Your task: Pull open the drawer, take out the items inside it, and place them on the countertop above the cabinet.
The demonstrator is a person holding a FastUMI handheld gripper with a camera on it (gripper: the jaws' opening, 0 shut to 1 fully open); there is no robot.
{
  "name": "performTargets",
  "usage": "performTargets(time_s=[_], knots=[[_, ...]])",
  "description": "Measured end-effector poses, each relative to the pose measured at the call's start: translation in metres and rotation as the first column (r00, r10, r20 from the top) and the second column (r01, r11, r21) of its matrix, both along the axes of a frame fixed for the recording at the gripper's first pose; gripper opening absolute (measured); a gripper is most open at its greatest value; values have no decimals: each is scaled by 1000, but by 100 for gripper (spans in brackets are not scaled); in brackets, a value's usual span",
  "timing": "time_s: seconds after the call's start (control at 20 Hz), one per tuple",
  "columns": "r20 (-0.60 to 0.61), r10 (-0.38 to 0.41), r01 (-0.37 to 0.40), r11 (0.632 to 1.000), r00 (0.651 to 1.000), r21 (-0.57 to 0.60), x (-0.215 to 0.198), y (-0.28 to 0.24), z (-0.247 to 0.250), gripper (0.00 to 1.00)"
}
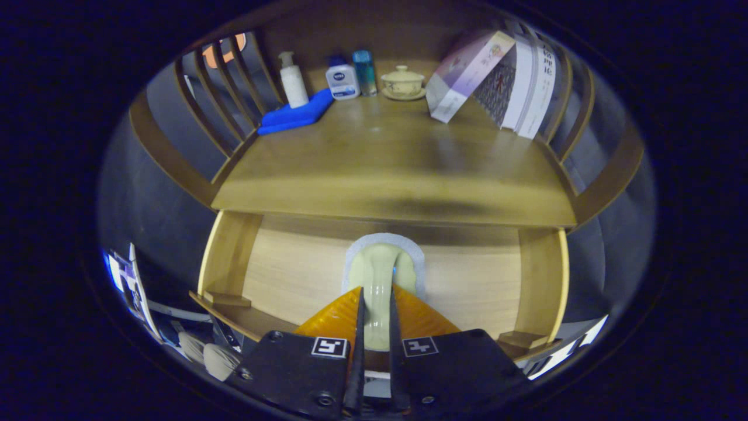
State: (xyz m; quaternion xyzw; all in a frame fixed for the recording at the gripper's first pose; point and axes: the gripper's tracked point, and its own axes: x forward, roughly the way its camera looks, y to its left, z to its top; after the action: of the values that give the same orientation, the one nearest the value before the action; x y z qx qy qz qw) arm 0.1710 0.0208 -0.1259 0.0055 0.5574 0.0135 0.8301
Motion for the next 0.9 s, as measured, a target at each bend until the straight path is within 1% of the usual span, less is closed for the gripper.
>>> performTargets(time_s=[0.2, 0.4, 0.55, 0.75, 0.9], knots=[[45, -24, 24, 1000, 999, 13, 22, -1, 37, 21], [53, -53, 52, 999, 997, 17, 55, -2, 52, 21], [37, -78, 77, 997, 996, 24, 83, 0, 49, 21], [5, -85, 85, 996, 996, 7, 122, 3, 38, 21], [-12, -107, 107, 994, 994, 19, 142, 6, 32, 21]])
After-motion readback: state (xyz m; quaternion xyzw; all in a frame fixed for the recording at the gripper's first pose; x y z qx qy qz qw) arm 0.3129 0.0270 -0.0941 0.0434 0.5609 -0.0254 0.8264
